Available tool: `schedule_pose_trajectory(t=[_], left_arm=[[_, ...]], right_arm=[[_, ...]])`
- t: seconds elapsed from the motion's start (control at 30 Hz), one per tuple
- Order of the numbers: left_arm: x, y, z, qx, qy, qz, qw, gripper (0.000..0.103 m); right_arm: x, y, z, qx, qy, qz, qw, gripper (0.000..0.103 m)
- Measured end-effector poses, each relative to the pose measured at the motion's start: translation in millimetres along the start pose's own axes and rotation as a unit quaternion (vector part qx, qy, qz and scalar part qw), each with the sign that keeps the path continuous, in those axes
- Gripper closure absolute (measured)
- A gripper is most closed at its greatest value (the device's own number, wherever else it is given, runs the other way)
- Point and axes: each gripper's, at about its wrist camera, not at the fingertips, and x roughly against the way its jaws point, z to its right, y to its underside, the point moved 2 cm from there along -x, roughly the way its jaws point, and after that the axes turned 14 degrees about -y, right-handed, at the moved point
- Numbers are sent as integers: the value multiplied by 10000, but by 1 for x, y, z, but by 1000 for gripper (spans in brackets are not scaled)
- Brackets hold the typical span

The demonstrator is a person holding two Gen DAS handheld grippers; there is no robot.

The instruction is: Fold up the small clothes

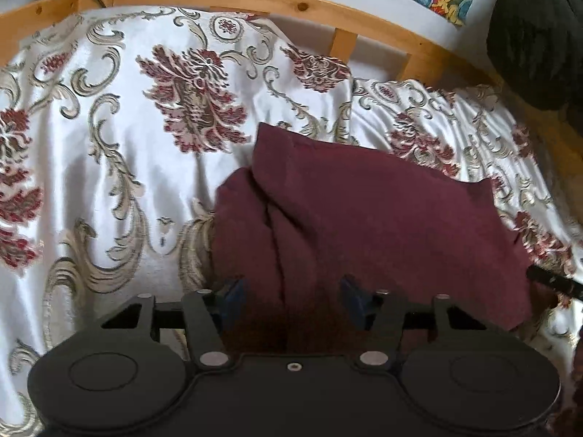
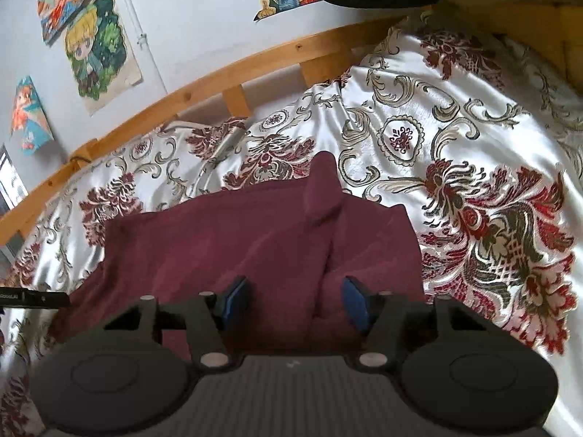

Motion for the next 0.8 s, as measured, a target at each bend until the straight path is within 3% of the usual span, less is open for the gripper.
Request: schedule_pose_trajectory(t=[0.07, 0.13, 0.17, 0.2, 0.3, 0.43, 0.53, 0.67, 0.8], left_arm=[[-3, 1, 7, -83, -2, -65, 9999, 57], [-8, 3, 12, -134, -23, -170, 9998, 73], [-10, 4, 13, -109, -56, -208, 9997, 95], [-12, 5, 13, -31, -107, -219, 9997, 100], [-6, 6, 6, 368, -117, -9, 9993, 101], [15, 8, -5, 952, -91, 306, 9949, 101], [25, 16, -15, 1358, -8, 291, 9903, 101], [20, 32, -20, 1368, -135, 35, 9905, 101], [21, 41, -23, 1402, -92, 31, 9901, 100]], right_arm=[[-2, 3, 0, -1, -23, -28, 10000, 50], [-4, 5, 0, -40, -99, -52, 9999, 62], [-5, 6, 1, -74, -157, -85, 9998, 67], [-5, 6, 2, -115, -216, -109, 9996, 75], [0, 5, 2, -175, -263, 2, 9995, 99], [22, -2, 3, -486, -318, 262, 9980, 100], [40, 0, 3, -781, -299, 271, 9961, 100], [39, 10, 12, -1042, -292, 73, 9941, 100], [36, 16, 24, -1384, -334, -3, 9898, 100]])
